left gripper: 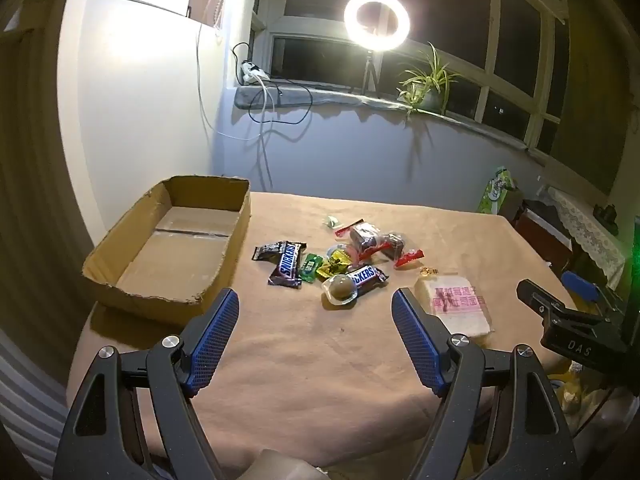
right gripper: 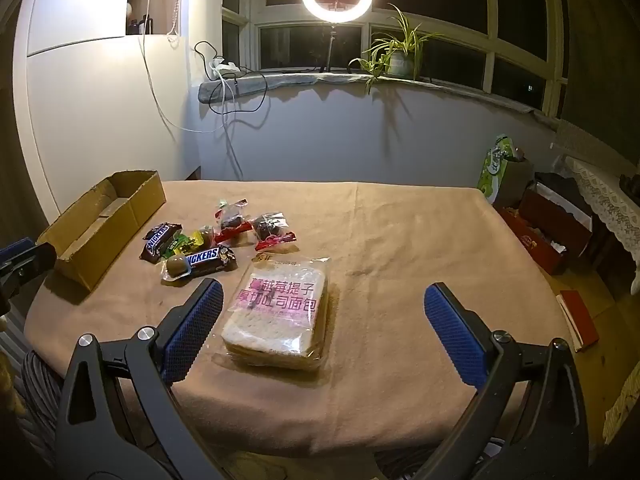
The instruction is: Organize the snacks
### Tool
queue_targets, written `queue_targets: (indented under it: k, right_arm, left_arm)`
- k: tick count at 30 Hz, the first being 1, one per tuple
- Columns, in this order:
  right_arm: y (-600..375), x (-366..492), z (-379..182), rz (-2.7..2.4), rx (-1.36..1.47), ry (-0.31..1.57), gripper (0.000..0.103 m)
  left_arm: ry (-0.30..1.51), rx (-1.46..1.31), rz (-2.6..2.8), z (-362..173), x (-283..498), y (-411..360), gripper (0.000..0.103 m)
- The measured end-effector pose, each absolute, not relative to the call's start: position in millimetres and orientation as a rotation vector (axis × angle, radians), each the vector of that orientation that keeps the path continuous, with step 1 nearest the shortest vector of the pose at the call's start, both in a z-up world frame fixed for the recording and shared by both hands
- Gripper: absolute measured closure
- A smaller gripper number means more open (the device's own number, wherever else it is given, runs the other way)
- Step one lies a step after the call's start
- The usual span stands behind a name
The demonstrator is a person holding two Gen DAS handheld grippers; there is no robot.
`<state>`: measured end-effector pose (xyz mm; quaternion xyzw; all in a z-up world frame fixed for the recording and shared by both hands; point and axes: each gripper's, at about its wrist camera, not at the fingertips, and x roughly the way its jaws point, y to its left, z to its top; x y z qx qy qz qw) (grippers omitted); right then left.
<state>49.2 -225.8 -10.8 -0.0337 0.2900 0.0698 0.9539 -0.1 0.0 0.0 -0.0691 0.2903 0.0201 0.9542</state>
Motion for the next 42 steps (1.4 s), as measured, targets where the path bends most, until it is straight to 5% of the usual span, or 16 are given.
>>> queue_targets:
  k: [42]
  right_arm:
    - [-219.7,51.4,-16.7,0.148,-0.066,0.606,0.000]
  left_arm:
    - [0.586,-0.136,0.041,0.1,-1.0,2.0,0.024]
